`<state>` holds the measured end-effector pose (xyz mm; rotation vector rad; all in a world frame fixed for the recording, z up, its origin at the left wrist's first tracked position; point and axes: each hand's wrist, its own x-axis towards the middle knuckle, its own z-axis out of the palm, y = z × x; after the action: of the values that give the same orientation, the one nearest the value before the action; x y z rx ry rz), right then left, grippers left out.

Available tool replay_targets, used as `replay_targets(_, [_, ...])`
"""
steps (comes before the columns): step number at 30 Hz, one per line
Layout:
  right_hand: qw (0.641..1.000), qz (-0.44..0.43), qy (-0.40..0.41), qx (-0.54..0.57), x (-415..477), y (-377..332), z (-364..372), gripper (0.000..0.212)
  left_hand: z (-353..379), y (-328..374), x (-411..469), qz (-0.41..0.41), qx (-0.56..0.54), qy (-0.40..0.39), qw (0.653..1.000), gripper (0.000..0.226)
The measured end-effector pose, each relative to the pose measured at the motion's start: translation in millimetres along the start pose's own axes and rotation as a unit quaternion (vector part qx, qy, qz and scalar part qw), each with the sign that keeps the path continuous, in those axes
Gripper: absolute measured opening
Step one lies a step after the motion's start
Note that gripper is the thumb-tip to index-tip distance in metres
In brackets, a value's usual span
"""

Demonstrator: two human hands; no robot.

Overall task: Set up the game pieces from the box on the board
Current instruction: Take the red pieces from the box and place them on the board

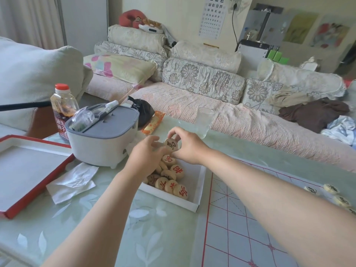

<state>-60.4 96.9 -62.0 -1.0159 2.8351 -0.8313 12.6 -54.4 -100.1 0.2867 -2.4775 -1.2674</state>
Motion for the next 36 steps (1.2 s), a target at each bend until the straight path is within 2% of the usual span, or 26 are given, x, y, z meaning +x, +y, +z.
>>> replay_targets(2, [0.999,-0.012,-0.005,0.035,1.3,-8.2,6.1,0.040,-1.3,3.1,-1.5,-0.009,-0.037,0.008,0.999,0.046])
replay_targets(6, [0.998,-0.012,0.004,0.055,10.9,-9.9,21.8,0.045,-7.0,-2.0,-3.3,-0.016,-0.038,0.066,0.997,0.033])
replay_targets(8, [0.998,0.042,0.023,0.043,17.4,-3.5,26.6,0.048,-10.4,-7.8,-2.6,-0.030,-0.023,0.090,0.995,0.031])
replay_targets(12, [0.977,0.201,0.012,-0.073,24.9,11.1,33.2,0.043,-14.7,-15.8,0.6,-0.032,-0.008,0.099,0.995,0.035])
replay_targets(15, [0.967,0.238,0.045,-0.083,34.2,11.2,47.6,0.058,-14.5,-19.0,3.0,-0.039,-0.019,0.091,0.995,0.036])
replay_targets(17, [0.964,0.243,0.069,-0.078,40.6,8.9,57.6,0.062,-12.2,-20.2,3.8,-0.035,-0.013,0.077,0.996,0.035])
replay_targets(23, [0.964,0.252,0.086,0.028,42.3,6.6,61.9,0.042,-10.7,-20.5,5.0,-0.020,-0.001,0.062,0.998,0.035])
replay_targets(26, [0.972,0.202,0.092,0.079,33.0,11.8,55.7,0.035,-11.3,-19.4,4.8,-0.017,0.013,0.060,0.998,0.036])
replay_targets(29, [0.976,0.162,0.112,0.094,17.2,18.2,40.5,0.039,-8.4,-10.9,1.5,-0.014,0.025,0.058,0.998,0.037])
replay_targets(36, [0.971,0.146,0.137,0.133,-43.7,37.6,-8.5,0.035,15.5,30.8,-15.4,0.057,0.057,0.018,0.997,0.037])
